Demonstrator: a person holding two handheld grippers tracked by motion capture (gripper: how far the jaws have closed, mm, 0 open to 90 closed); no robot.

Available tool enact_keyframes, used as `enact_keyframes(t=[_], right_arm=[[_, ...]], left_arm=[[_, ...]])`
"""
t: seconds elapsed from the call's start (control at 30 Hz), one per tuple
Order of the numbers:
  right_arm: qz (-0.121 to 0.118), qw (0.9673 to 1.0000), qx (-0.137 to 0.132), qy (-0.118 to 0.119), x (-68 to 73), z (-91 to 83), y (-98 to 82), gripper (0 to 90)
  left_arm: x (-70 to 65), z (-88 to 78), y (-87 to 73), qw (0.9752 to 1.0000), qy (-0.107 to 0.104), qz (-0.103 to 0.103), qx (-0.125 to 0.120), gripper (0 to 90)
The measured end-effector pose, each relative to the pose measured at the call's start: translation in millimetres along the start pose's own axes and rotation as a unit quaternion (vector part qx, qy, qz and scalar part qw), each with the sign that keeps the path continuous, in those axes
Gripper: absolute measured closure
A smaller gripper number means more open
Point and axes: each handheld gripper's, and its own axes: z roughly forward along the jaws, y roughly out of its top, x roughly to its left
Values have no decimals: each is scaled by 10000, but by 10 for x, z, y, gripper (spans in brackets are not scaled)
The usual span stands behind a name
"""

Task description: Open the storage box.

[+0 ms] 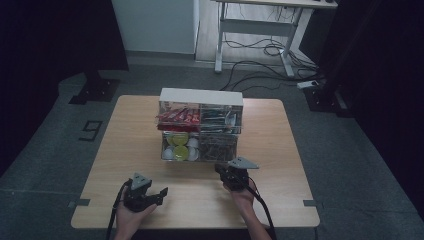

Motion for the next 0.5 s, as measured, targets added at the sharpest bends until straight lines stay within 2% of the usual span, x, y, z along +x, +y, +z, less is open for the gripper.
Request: enact_keyframes(t=[0.5], right_arm=[[66, 10000, -18, -28, -56, -11, -7, 894]], left_arm=[[-5, 14, -4, 10000, -6, 5, 39, 286]])
